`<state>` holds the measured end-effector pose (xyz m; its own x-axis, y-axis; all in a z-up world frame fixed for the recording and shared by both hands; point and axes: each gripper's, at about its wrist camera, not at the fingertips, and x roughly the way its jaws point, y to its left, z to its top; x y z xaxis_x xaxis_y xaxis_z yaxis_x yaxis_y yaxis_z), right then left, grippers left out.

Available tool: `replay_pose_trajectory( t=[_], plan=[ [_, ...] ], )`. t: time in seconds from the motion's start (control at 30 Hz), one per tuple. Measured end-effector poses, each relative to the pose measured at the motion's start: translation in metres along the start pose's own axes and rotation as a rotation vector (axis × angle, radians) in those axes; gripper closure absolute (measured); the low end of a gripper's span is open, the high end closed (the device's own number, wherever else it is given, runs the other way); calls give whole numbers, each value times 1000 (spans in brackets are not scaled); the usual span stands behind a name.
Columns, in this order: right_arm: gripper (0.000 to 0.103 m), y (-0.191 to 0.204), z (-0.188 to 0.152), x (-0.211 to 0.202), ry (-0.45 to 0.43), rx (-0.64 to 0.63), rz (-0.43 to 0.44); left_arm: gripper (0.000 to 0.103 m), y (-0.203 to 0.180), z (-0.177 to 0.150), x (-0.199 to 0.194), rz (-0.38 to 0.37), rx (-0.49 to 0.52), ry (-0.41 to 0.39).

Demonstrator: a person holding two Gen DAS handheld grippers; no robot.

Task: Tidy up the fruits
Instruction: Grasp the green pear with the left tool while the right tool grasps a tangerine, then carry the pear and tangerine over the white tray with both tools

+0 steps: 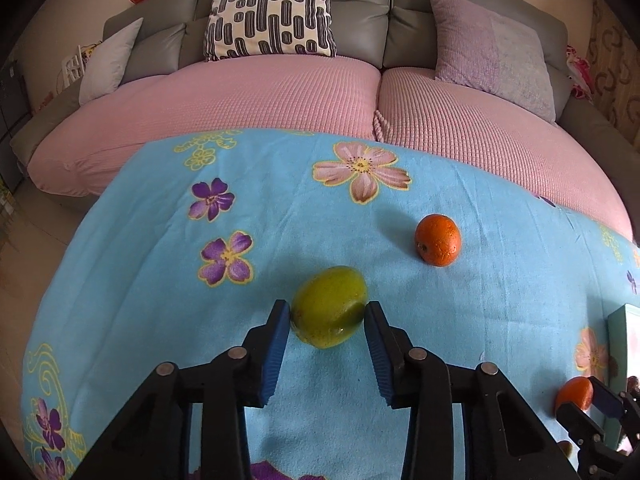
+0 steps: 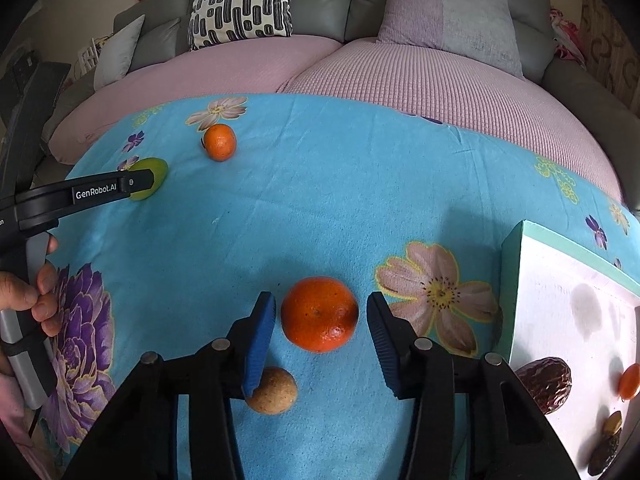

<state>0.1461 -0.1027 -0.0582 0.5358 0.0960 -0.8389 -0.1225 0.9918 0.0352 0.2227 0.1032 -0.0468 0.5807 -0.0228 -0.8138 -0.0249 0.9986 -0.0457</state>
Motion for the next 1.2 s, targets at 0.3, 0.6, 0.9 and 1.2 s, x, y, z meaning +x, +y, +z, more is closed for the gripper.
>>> replay_pose_trajectory(
  t=[0.3, 0.6, 0.9, 1.2],
  plan=[
    [63, -1, 2, -12, -20, 13, 20, 82, -9, 0, -37, 9, 10, 10],
    [63, -14, -1, -51, -75, 45, 8, 80, -15, -1, -51, 21, 36, -24],
    [63, -37, -7, -57, -64, 107, -13, 76, 2, -9, -22, 25, -13, 61],
    [63, -44, -10, -53, -49, 124, -19, 42, 10, -20, -2, -18, -59, 93]
  ],
)
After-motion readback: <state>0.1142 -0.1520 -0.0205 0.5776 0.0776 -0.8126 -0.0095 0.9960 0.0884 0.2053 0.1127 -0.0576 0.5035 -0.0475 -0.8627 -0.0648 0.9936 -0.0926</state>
